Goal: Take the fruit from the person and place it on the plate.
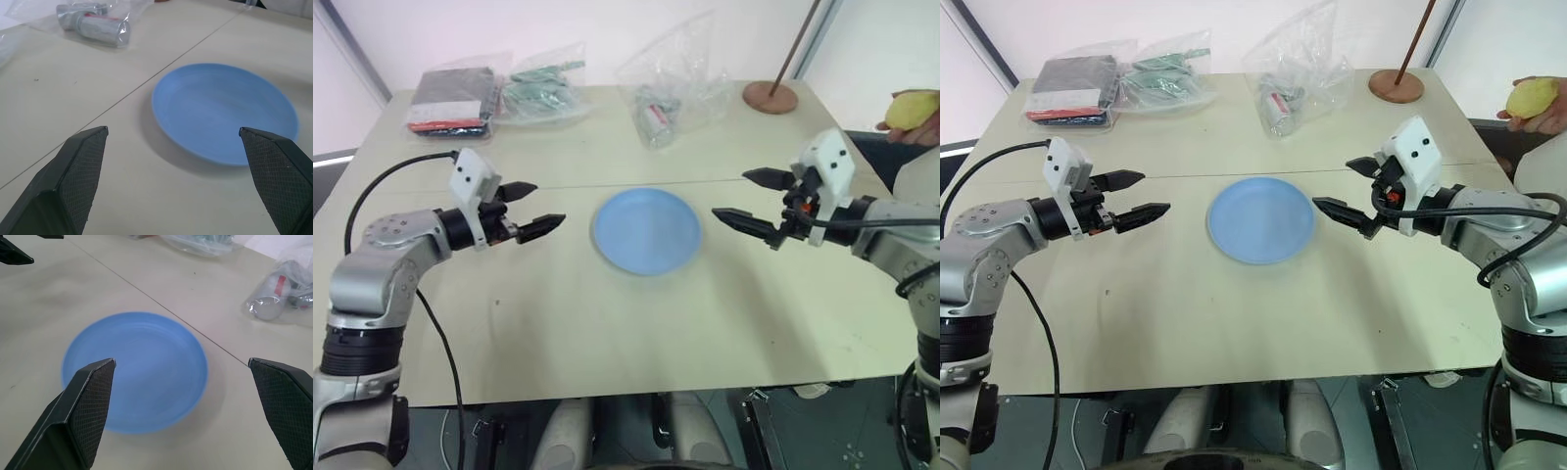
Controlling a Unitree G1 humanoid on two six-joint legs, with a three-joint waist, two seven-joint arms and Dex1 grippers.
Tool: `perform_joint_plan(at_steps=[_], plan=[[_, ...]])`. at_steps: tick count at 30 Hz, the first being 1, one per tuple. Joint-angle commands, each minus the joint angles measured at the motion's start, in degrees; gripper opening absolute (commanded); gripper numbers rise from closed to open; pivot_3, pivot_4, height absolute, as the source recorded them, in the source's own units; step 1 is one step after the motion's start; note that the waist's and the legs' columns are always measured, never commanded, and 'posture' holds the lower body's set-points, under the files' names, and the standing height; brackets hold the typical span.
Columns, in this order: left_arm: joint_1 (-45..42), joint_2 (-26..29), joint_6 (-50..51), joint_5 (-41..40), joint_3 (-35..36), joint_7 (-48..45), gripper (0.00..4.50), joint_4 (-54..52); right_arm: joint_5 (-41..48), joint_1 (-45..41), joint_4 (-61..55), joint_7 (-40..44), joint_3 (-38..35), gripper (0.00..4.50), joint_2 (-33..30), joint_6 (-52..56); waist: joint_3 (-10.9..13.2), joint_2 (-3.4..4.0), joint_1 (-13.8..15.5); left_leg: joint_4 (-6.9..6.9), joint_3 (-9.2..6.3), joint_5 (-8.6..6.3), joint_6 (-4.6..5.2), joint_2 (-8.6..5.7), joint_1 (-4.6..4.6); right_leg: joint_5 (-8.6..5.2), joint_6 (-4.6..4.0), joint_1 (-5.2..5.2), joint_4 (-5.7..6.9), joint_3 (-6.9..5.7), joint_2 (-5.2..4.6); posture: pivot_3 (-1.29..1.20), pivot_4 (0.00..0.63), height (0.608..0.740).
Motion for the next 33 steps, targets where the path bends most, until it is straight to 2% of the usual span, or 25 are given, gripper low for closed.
perform_joint_plan(at_steps=[1, 7, 33], plan=[[-0.5, -0.2, 0.5, -1.2, 1.7, 0.8, 4.50, -2.4, 0.4, -0.4, -1.5, -0.1, -1.7, 4.45, -0.8, -0.9, 0.0, 0.00, 0.0, 0.00, 0.00, 0.00, 0.00, 0.00, 0.00, 0.00, 0.00, 0.00, 0.00, 0.00, 0.00, 0.00, 0.150, 0.740], [-1.3, -0.6, 2.3, -3.2, 2.5, 1.9, 4.50, -3.2, 0.5, -0.3, -1.5, 0.0, -1.9, 4.45, -0.9, -0.7, 0.0, 0.00, 0.0, 0.02, 0.00, 0.00, 0.00, 0.00, 0.00, 0.00, 0.00, 0.01, 0.00, 0.00, 0.00, 0.00, 0.150, 0.740], [-3.2, -1.3, 2.7, -2.8, 0.4, 3.1, 4.50, -3.0, 0.9, 0.7, -2.6, -1.3, -2.4, 4.45, -0.4, -0.6, 0.0, 0.00, 0.0, 0.05, 0.00, 0.00, 0.00, 0.00, 0.01, 0.00, 0.01, 0.03, 0.00, 0.00, 0.02, 0.00, 0.150, 0.740]])
